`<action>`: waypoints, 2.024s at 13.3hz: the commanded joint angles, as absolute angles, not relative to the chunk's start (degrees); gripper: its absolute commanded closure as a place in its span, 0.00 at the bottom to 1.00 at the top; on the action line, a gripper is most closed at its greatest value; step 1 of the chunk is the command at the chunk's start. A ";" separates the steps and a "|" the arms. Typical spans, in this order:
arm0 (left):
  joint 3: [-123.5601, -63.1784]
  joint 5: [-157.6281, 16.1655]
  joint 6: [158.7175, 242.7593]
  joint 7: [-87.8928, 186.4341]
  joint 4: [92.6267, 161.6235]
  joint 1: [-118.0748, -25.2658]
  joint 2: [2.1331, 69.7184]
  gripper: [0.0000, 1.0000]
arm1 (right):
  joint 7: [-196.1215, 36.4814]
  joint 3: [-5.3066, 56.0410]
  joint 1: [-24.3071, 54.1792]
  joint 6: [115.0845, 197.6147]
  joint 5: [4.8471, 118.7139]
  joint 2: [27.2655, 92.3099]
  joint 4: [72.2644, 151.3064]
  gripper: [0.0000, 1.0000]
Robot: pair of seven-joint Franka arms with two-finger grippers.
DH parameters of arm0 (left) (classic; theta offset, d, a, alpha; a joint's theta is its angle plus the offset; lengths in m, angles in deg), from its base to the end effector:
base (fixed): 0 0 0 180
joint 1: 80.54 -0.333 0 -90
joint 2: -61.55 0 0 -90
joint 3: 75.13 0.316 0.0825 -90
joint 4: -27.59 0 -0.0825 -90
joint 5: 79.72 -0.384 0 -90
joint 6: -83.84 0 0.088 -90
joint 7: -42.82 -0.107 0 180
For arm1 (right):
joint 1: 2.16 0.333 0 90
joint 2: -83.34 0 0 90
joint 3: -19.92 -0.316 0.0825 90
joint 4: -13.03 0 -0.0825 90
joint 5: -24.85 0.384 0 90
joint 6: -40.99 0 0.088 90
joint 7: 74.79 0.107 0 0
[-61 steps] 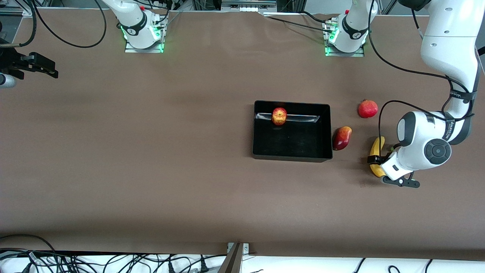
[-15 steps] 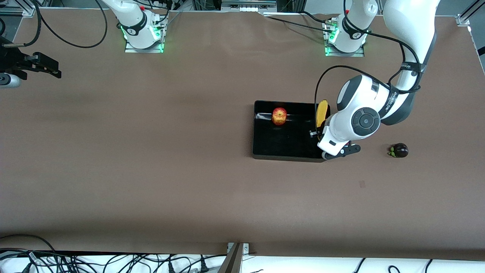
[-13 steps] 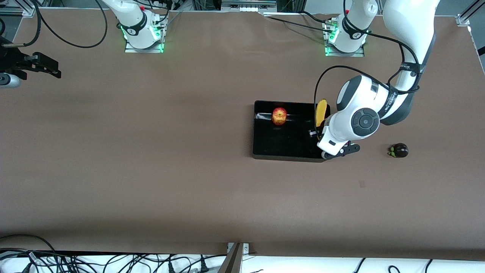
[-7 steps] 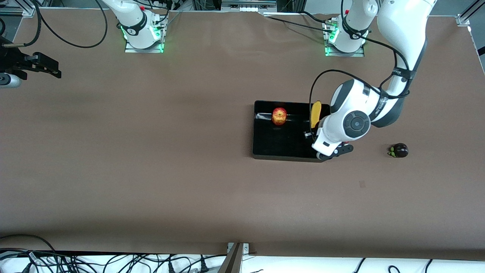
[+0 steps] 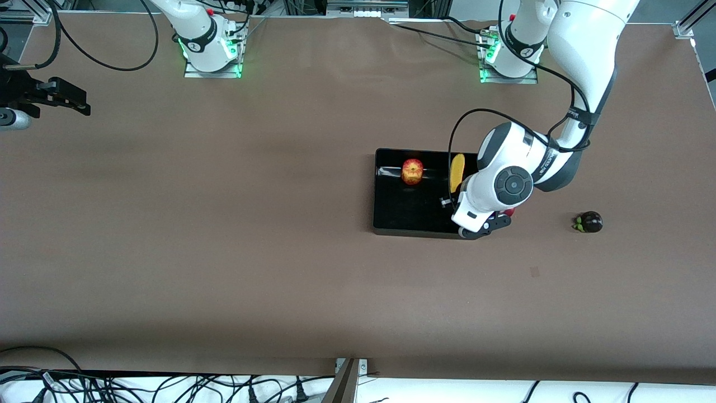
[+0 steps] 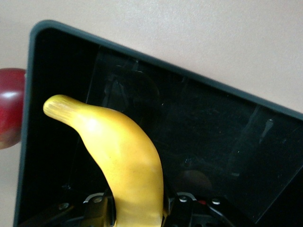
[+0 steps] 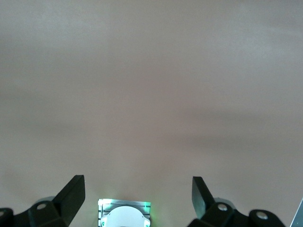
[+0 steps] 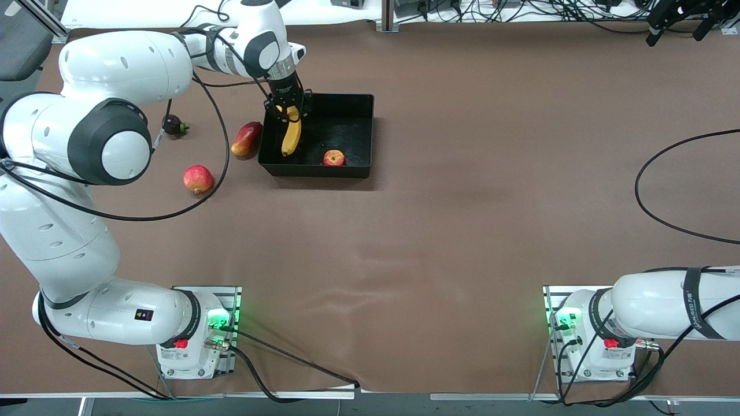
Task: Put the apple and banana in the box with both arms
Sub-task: 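Carry the banana into the black box and lower it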
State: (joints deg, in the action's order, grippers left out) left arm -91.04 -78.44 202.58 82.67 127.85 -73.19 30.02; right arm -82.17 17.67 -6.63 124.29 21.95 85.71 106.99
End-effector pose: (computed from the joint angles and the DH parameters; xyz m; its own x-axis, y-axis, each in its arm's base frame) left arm 0.5928 -0.2413 0.2528 0.9135 0.3108 -0.2626 0.3193 -0.9476 -0.0107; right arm 0.5266 -0.0259 0.6055 0.9852 0.0841 -0.1496 0.0900 -0.9954 0.0333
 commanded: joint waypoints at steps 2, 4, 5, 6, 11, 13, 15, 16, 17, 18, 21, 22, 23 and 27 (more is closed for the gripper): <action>-90.95 -77.96 204.86 82.90 127.87 -73.25 28.24 1.00 | -81.56 17.81 -6.64 123.52 21.95 85.10 105.75 0.00; -90.86 -78.23 204.95 82.72 127.78 -73.25 27.71 1.00 | -81.56 17.90 -6.64 123.52 21.95 85.10 105.75 0.00; -90.86 -78.32 206.00 82.90 127.87 -73.25 27.62 1.00 | -81.56 17.90 -6.64 123.52 21.95 85.10 105.75 0.00; -90.86 -78.32 206.35 82.90 127.87 -73.34 27.19 1.00 | -81.56 17.90 -6.64 123.52 21.95 85.10 105.75 0.00; -90.78 -79.88 208.02 82.90 127.87 -73.42 25.43 1.00 | -81.56 17.90 -6.64 123.61 21.95 85.10 105.75 0.00; -90.78 -80.69 208.90 82.99 127.87 -73.60 24.99 1.00 | -81.56 17.90 -6.64 123.61 21.95 85.10 105.75 0.00; -90.78 -80.69 209.26 82.99 127.96 -73.51 24.90 1.00 | -81.56 17.90 -6.64 123.61 21.95 85.01 105.75 0.00; -90.78 -80.78 209.43 82.99 127.87 -73.60 24.64 1.00 | -81.56 17.90 -6.64 123.61 21.95 85.01 105.75 0.00; -90.69 -80.86 210.13 82.99 127.87 -73.60 24.37 1.00 | -81.56 17.90 -6.64 123.61 21.95 85.10 105.75 0.00; -90.69 -80.95 210.49 82.90 127.96 -73.60 24.11 1.00 | -81.56 17.90 -6.64 123.61 21.95 85.01 105.75 0.00; -90.69 -82.10 210.84 82.99 127.87 -73.78 23.32 1.00 | -81.56 17.98 -6.73 123.61 21.95 85.01 105.75 0.00; -90.69 -82.53 211.97 82.99 127.96 -73.86 23.14 1.00 | -81.56 17.90 -6.73 123.61 21.95 85.01 105.75 0.00; -90.69 -82.80 212.16 82.99 127.96 -73.86 22.88 1.00 | -81.56 17.90 -6.73 123.61 21.95 85.01 105.75 0.00; -90.51 -84.02 212.86 82.99 127.96 -74.22 21.91 1.00 | -81.56 17.98 -6.73 123.61 21.95 85.01 105.75 0.00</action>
